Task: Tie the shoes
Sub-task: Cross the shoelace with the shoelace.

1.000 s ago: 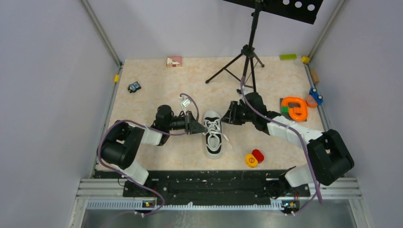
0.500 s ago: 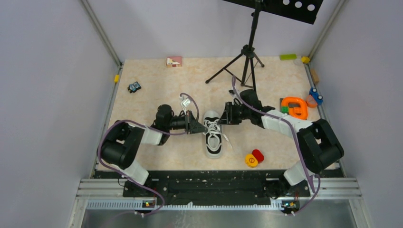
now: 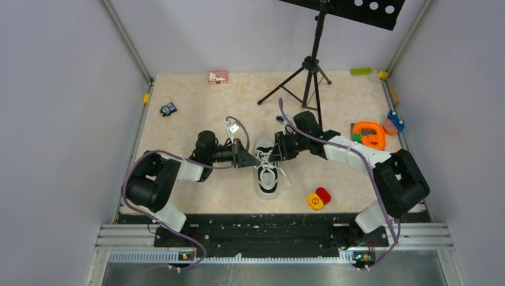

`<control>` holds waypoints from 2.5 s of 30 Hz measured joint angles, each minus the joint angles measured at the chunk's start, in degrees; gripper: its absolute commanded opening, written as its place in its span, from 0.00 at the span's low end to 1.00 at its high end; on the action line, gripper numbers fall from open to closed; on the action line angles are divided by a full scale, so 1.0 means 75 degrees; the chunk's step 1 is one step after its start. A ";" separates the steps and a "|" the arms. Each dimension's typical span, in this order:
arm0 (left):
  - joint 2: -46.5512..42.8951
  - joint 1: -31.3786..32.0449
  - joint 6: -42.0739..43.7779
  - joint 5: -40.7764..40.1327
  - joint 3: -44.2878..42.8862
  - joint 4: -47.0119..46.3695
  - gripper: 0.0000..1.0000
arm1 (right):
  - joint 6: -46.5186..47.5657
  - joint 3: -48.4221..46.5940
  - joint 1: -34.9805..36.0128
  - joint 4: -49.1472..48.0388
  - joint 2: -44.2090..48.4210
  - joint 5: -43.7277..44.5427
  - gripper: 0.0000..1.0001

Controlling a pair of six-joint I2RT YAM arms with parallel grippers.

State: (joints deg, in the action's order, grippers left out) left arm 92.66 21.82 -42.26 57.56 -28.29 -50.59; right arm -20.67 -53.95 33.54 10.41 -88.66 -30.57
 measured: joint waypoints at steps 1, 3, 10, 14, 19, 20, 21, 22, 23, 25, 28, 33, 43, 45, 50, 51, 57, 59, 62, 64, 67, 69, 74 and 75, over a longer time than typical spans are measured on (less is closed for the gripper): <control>0.0000 0.0000 0.0000 0.0000 -0.0015 0.0017 0.00 | 0.0026 -0.0035 0.0032 0.0041 -0.0006 -0.0023 0.29; 0.0000 -0.0006 0.0000 0.0000 -0.0047 0.0055 0.00 | 0.0087 -0.0102 0.0117 0.0079 -0.0009 -0.0061 0.29; -0.0003 -0.0044 0.0000 0.0000 -0.0085 0.0128 0.00 | 0.0242 -0.0315 0.0396 0.0248 -0.0035 -0.0073 0.19; -0.0003 -0.0064 -0.0003 0.0003 -0.0087 0.0172 0.00 | 0.0300 -0.0425 0.0490 0.0245 -0.0198 -0.0079 0.12; -0.0003 -0.0070 0.0000 0.0003 -0.0087 0.0187 0.00 | 0.0338 -0.0425 0.0516 0.0280 -0.0391 -0.0035 0.13; -0.0003 -0.0070 0.0000 0.0003 -0.0087 0.0189 0.00 | 0.0350 -0.0425 0.0516 0.0291 -0.0402 -0.0015 0.16; -0.0003 -0.0070 -0.0003 0.0003 -0.0087 0.0201 0.00 | 0.0356 -0.0425 0.0516 0.0297 -0.0402 -0.0006 0.18; -0.0003 -0.0073 0.0000 0.0003 -0.0087 0.0210 0.00 | 0.0364 -0.0425 0.0522 0.0294 -0.0402 0.0009 0.20; -0.0003 -0.0073 -0.0003 0.0003 -0.0087 0.0219 0.00 | 0.0379 -0.0425 0.0527 0.0303 -0.0402 0.0012 0.22; -0.0003 -0.0079 -0.0003 0.0003 -0.0087 0.0233 0.00 | 0.0423 -0.0425 0.0542 0.0332 -0.0402 0.0020 0.24; -0.0003 -0.0090 -0.0003 0.0003 -0.0087 0.0233 0.00 | 0.0498 -0.0425 0.0580 0.0361 -0.0402 0.0055 0.25; -0.0003 -0.0099 -0.0003 0.0000 -0.0087 0.0230 0.00 | 0.0632 -0.0428 0.0714 0.0434 -0.0402 0.0140 0.26; -0.0003 -0.0099 -0.0006 0.0003 -0.0087 0.0230 0.00 | 0.0906 -0.0574 0.0944 0.0629 -0.0402 0.0836 0.29; -0.0003 -0.0099 -0.0006 0.0003 -0.0087 0.0230 0.00 | 0.0944 -0.0574 0.0968 0.0644 -0.0402 0.0965 0.29; -0.0003 -0.0099 -0.0006 0.0006 -0.0087 0.0230 0.00 | 0.0976 -0.0580 0.0994 0.0641 -0.0402 0.1142 0.30; -0.0003 -0.0102 -0.0006 0.0003 -0.0087 0.0230 0.00 | 0.0991 -0.0580 0.0997 0.0644 -0.0402 0.1154 0.29; -0.0003 -0.0105 -0.0006 0.0006 -0.0087 0.0230 0.00 | 0.0997 -0.0580 0.1029 0.0592 -0.0475 0.1186 0.16; -0.0003 -0.0105 -0.0006 0.0006 -0.0087 0.0230 0.00 | 0.1000 -0.0580 0.1043 0.0583 -0.0522 0.1177 0.06; -0.0003 -0.0105 -0.0009 0.0006 -0.0087 0.0230 0.00 | 0.0965 -0.0580 0.1064 0.0557 -0.0551 0.1151 0.00; -0.0003 -0.0105 -0.0006 0.0006 -0.0087 0.0230 0.00 | 0.0935 -0.0580 0.1064 0.0551 -0.0551 0.1145 0.00; -0.0003 -0.0105 -0.0006 0.0006 -0.0087 0.0230 0.00 | 0.0930 -0.0580 0.1064 0.0548 -0.0551 0.1151 0.00; -0.0003 -0.0105 -0.0006 0.0003 -0.0087 0.0230 0.00 | 0.0921 -0.0580 0.1064 0.0548 -0.0551 0.1160 0.00; -0.0003 -0.0105 -0.0006 0.0003 -0.0087 0.0230 0.00 | 0.0807 -0.0565 0.1064 0.0530 -0.0519 0.1276 0.00; -0.0003 -0.0111 -0.0006 0.0003 -0.0087 0.0230 0.00 | 0.0784 -0.0560 0.1067 0.0530 -0.0490 0.1317 0.00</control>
State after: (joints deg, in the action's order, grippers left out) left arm 92.64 20.99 -42.30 57.58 -28.95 -48.86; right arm -14.79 -58.15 41.54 14.39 -92.33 -20.69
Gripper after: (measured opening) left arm 0.012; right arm 0.009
